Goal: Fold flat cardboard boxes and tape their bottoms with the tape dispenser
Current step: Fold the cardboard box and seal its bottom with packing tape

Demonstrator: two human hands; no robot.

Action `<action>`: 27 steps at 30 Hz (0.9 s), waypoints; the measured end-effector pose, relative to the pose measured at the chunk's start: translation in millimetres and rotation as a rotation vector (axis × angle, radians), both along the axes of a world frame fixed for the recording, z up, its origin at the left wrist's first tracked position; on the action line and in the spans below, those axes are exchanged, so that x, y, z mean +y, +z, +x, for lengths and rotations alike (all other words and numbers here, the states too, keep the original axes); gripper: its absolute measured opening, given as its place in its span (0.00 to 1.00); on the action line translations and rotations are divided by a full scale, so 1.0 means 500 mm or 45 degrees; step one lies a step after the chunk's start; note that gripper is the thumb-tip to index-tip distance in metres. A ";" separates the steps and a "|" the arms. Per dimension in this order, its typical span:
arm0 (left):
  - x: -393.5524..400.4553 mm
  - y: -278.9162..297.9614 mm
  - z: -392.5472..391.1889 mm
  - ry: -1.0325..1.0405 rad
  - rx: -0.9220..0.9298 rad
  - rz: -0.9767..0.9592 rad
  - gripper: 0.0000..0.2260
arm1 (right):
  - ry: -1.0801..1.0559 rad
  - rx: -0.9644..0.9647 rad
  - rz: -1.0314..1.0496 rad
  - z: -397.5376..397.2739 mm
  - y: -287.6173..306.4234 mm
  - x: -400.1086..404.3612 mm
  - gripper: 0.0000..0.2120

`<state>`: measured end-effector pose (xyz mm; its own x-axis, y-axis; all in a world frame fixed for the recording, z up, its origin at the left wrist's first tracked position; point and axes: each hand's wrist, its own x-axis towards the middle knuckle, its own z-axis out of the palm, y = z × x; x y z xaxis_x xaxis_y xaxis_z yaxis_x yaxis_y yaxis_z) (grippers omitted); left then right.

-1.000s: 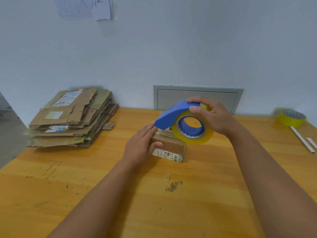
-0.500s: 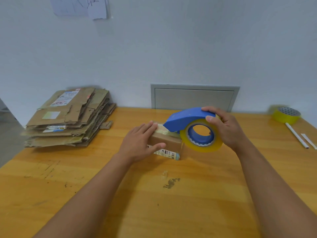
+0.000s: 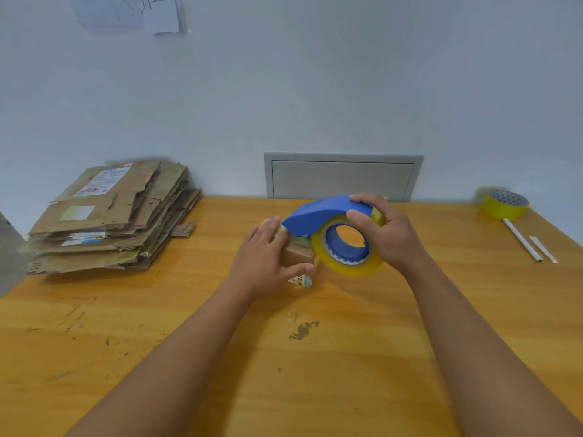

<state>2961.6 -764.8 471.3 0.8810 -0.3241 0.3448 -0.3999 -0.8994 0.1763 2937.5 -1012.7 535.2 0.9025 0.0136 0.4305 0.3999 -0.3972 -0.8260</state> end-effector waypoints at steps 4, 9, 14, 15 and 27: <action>0.001 -0.002 0.008 0.019 -0.030 0.007 0.45 | 0.052 0.047 -0.117 -0.006 0.012 -0.018 0.11; 0.001 -0.002 0.012 0.017 -0.052 0.009 0.43 | 0.046 0.059 -0.144 -0.030 -0.004 -0.041 0.12; 0.011 0.010 0.011 0.029 -0.001 0.057 0.44 | -0.005 0.085 -0.133 -0.060 -0.024 -0.083 0.12; 0.008 0.011 0.009 0.026 -0.021 0.062 0.43 | -0.007 0.090 -0.127 -0.066 -0.029 -0.091 0.12; -0.039 0.000 -0.004 -0.142 -0.091 0.109 0.31 | -0.008 0.149 -0.118 -0.094 -0.062 -0.076 0.21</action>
<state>2959.7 -784.4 471.1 0.8122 -0.4493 0.3720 -0.5067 -0.8594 0.0685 2890.3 -1050.7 504.3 0.9467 0.0426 0.3192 0.3001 -0.4763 -0.8265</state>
